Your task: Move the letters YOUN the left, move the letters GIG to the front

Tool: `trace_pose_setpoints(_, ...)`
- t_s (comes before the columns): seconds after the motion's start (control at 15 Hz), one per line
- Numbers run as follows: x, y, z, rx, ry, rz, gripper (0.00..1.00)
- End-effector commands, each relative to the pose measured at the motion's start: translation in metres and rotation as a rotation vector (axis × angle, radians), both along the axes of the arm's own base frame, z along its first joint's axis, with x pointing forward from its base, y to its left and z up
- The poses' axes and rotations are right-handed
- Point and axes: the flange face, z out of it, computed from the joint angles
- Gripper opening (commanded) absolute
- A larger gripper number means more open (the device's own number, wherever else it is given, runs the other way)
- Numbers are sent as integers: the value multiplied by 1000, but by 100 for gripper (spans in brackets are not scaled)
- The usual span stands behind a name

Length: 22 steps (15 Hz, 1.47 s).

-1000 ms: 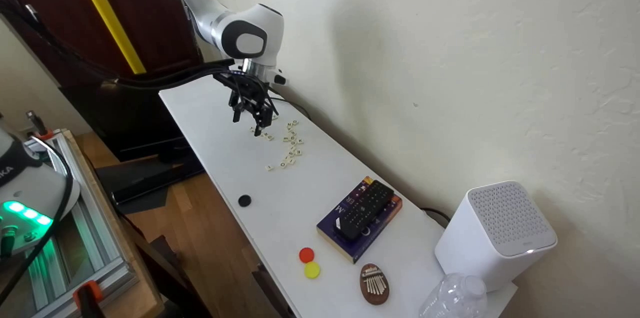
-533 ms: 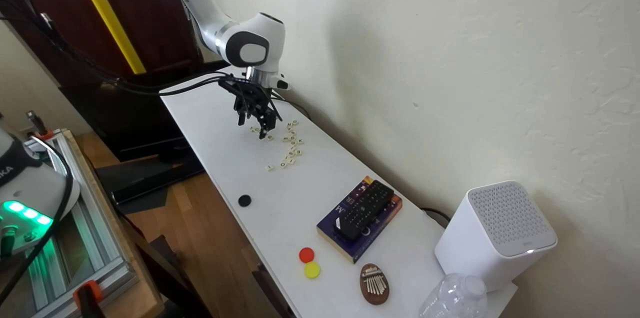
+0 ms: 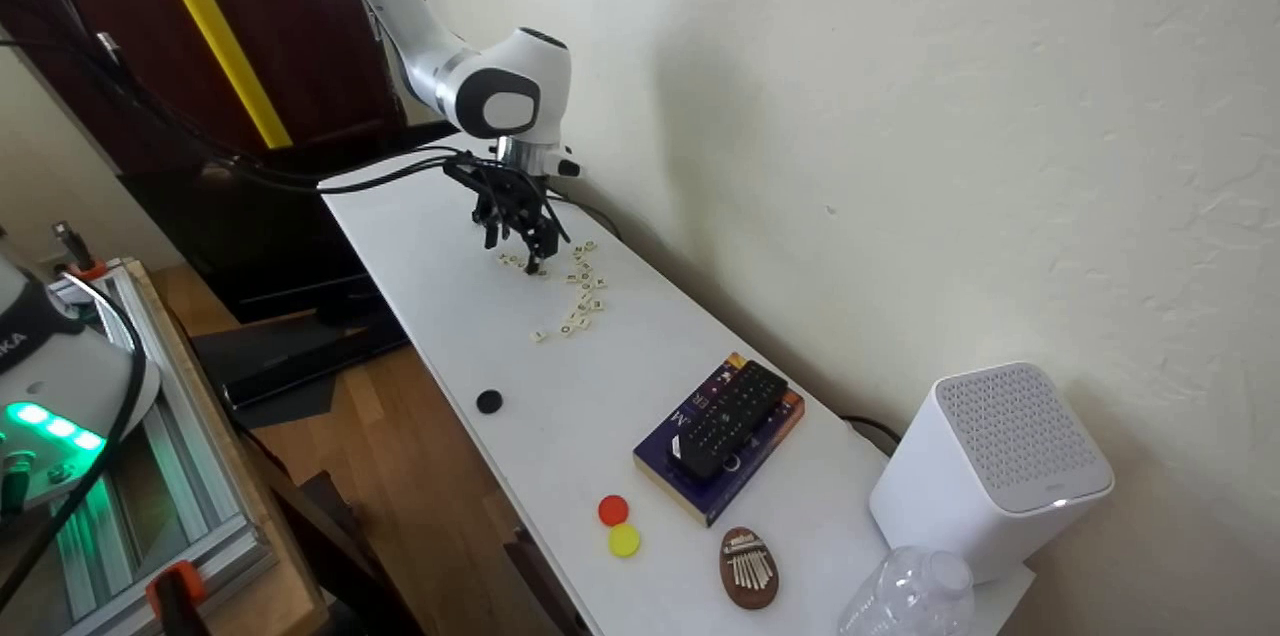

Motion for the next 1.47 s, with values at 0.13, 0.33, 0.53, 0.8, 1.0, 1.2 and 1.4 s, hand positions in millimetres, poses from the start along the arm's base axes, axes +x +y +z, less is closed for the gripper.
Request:
trace_pose_setpoints(0.13,12,19,-4,65,0,22,100)
trace_pose_setpoints(0.33,13,30,-4,120,30,39,100)
trace_pose_setpoints(0.53,15,38,-5,162,44,46,100)
trace_pose_setpoints(0.8,21,48,-1,227,46,65,100)
trace_pose_setpoints(1.0,22,45,15,248,18,61,100)
trace_pose_setpoints(1.2,23,34,43,265,-28,23,100)
trace_pose_setpoints(1.4,22,22,74,284,-67,-3,100)
